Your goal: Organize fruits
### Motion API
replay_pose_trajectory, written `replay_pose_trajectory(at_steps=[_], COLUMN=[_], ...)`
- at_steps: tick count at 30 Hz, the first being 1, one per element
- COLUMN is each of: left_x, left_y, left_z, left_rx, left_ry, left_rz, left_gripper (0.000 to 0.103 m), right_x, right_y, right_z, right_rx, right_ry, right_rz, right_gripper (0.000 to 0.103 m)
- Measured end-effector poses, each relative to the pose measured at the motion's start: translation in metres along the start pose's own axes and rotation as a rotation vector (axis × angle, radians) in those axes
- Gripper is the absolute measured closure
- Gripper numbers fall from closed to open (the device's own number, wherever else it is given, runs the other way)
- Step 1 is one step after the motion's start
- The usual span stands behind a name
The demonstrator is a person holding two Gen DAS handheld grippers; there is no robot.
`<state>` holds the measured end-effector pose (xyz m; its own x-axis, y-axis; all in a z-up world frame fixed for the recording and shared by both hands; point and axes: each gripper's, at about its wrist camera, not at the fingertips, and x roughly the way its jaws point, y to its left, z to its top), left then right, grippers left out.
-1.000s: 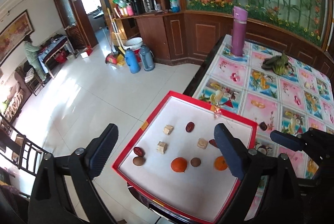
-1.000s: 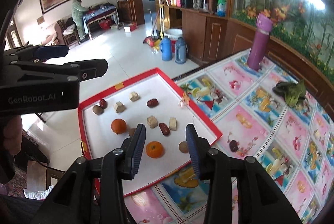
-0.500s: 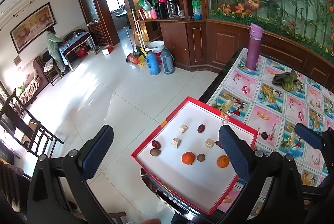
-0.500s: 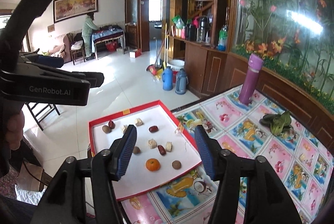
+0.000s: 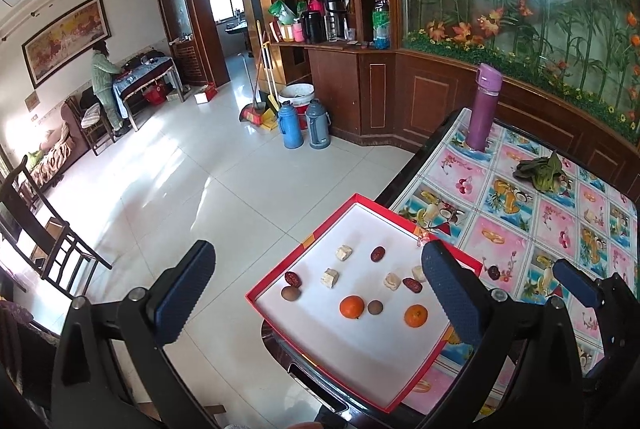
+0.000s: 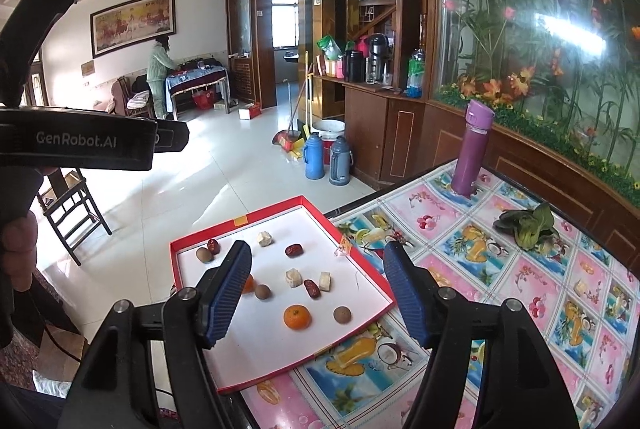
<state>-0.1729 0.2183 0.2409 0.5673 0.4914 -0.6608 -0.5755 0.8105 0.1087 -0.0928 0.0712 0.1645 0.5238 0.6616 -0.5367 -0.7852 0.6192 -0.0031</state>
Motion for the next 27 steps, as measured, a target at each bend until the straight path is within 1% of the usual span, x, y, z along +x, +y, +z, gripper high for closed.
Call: replay_pose_trajectory(at_steps=[3,8,18,23,27], left_x=[0.0006,0.0021,0.0029,0.0028,0.0043], left_y=[-0.0027,-0.0056,-0.0052,-0.0038,-0.0047], left_z=[-0.0011,-0.0021,-0.0022,-0.0015,-0.001], left_rx=[0.014,0.038,0.039,0.028,0.022], left_ry=[-0.005,-0.005,0.001,-0.009,0.011], left_rz=[0.006,0.008,-0.004,-0.005,0.011], left_gripper=[0.0,0.0,0.0,0.0,0.0], right_x=[0.001,0.0001,0.0009,0.0038,0.0046], right_y=[0.0002,0.0016,0.002,0.0031,0.0034], right_z=[-0.0008,-0.0012,-0.0014,-0.0028,-0.0032], right_rx=[0.011,0.023,0.02,0.019,0.02], right_ry=[0.005,0.003,0.006,0.008,0.012], right_rz=[-0.011,-0.013,-0.014,-0.007,-0.008], right_gripper=[0.032,0.032,0.032,0.032,0.032])
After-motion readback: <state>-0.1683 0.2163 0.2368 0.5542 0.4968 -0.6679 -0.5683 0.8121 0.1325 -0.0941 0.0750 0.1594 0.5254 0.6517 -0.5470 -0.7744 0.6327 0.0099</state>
